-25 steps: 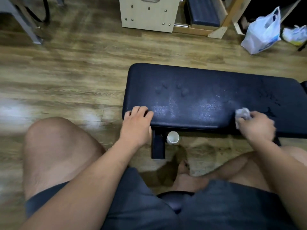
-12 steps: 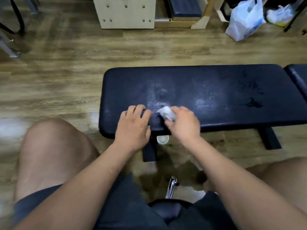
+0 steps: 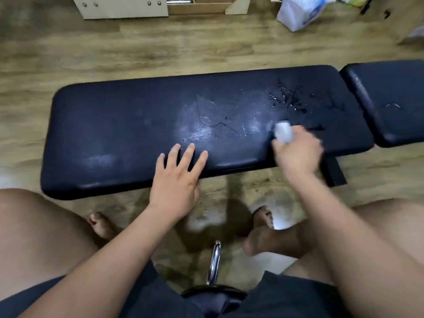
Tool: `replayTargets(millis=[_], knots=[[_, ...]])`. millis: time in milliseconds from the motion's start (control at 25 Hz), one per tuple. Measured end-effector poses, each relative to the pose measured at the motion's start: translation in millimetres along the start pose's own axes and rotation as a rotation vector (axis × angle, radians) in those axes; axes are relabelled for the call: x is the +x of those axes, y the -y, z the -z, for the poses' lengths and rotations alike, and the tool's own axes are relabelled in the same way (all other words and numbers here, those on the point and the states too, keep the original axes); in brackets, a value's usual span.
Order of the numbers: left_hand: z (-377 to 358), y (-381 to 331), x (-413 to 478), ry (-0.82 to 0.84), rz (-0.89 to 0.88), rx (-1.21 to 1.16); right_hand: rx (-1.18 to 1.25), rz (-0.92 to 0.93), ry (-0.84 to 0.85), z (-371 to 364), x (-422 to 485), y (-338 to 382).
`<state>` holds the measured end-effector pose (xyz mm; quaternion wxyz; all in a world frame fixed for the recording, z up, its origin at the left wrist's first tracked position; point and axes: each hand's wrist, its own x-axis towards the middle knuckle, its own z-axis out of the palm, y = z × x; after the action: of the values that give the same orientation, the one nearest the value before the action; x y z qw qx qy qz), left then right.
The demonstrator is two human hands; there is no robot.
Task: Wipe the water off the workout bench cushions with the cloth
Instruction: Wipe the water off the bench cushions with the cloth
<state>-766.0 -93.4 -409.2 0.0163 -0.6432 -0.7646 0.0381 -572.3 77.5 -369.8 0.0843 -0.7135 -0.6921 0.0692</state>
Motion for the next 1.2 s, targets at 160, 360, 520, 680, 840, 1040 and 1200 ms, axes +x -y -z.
replayTargets(millis=[160, 360, 520, 680, 840, 1040, 1200], knots=[[-4.9, -22.3, -1.9, 0.054, 0.068, 0.037, 0.080, 0.457, 0.280, -17.2, -75.7, 78.8], [-3.9, -29.6, -3.5, 0.063, 0.104, 0.039, -0.013, 0.287, 0.101, 9.9, 25.5, -41.8], [-9.0, -33.7, -4.9, 0.021, 0.127, 0.020, -0.081, -0.121, 0.014, 46.8, 112.9, -151.6], [-8.9, -35.9, -4.0, 0.008, 0.133, 0.003, -0.053, -0.052, -0.003, 34.9, 90.4, -104.9], [-5.6, -36.5, 0.3, 0.060, 0.153, -0.012, -0.014, 0.290, 0.164, -4.2, -6.8, 20.9], [7.8, -24.6, -0.3, 0.108, 0.156, -0.053, 0.076, 0.567, 0.394, -3.3, -57.1, 71.7], [14.7, -21.5, -7.7, 0.055, 0.291, -0.116, -0.112, 0.356, 0.182, 23.3, 30.4, -14.0]])
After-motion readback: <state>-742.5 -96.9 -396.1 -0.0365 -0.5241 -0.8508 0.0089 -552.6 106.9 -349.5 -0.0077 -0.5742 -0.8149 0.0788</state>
